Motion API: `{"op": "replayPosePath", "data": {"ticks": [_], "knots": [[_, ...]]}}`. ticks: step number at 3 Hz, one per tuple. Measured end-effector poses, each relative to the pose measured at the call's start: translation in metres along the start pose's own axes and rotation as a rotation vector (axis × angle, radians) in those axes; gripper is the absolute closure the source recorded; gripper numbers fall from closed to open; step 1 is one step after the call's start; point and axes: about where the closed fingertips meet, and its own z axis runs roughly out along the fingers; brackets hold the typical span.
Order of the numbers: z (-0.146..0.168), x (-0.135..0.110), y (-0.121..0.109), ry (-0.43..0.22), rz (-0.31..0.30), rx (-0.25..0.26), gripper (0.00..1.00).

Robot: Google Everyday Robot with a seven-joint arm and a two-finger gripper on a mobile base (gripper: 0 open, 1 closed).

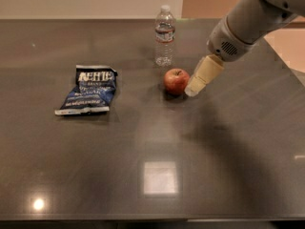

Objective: Pick apple

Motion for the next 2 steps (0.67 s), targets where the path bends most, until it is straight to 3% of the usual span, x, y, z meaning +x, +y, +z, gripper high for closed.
{"op": "replayPosePath", "data": {"ticks": [2], "knots": [[0.062, -0.021, -0.009, -0.002, 0.011, -0.062, 0.0]]}}
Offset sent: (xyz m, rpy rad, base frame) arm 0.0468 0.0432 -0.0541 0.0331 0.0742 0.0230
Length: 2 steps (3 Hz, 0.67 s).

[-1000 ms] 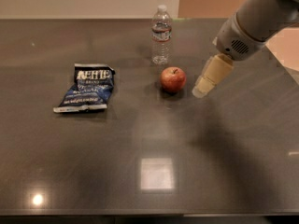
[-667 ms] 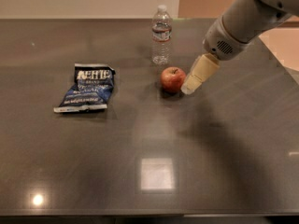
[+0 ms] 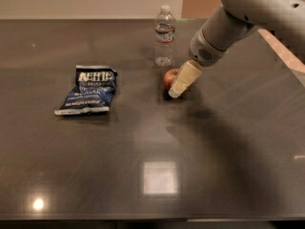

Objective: Pick apple

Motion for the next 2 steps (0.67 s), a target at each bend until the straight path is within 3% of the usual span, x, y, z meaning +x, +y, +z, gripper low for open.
{"op": "replayPosePath", "data": {"ticks": [1, 2], "knots": [[0.011, -0.002, -0.001, 0.005, 0.002, -0.015, 0.01], [0.025, -0.002, 0.002, 0.03, 0.001, -0.048, 0.21]]}}
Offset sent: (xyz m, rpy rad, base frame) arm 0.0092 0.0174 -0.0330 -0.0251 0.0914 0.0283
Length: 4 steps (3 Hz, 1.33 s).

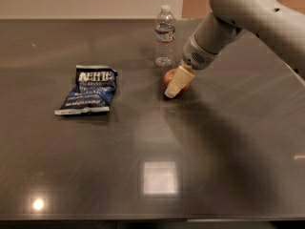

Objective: Pick apple

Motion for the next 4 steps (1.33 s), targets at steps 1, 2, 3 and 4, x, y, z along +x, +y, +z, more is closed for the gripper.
{"op": "replayPosePath", "data": {"ticks": [1, 2, 3, 4], "knots": [[0.007, -0.001, 0.003, 0.012, -0.003, -0.02, 0.45], [-0.001, -0.005, 0.006, 0.0, -0.017, -0.02, 0.68], [-0.033, -0.012, 0.015, -0.046, -0.049, -0.021, 0.91], [-0.078, -0.022, 0.022, -0.097, -0.107, -0.021, 1.0]]}}
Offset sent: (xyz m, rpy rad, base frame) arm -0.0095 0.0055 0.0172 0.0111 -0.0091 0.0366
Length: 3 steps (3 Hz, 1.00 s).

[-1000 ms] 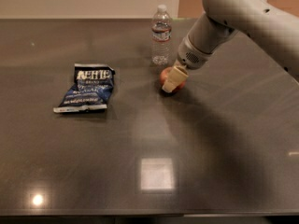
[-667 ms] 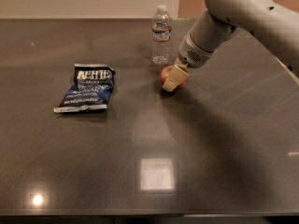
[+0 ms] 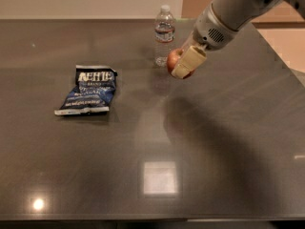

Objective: Pick apple

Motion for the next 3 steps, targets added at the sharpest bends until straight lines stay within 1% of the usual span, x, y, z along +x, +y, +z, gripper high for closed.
{"op": "replayPosePath", "data": {"ticks": [1, 2, 3], "knots": [[-0.036, -0.011, 0.002, -0.032, -0.052, -0.004, 1.0], [-0.06, -0.016, 0.002, -0.054, -0.09, -0.01, 1.0], [-0.062, -0.018, 0.002, -0.056, -0.093, -0.008, 1.0]]}}
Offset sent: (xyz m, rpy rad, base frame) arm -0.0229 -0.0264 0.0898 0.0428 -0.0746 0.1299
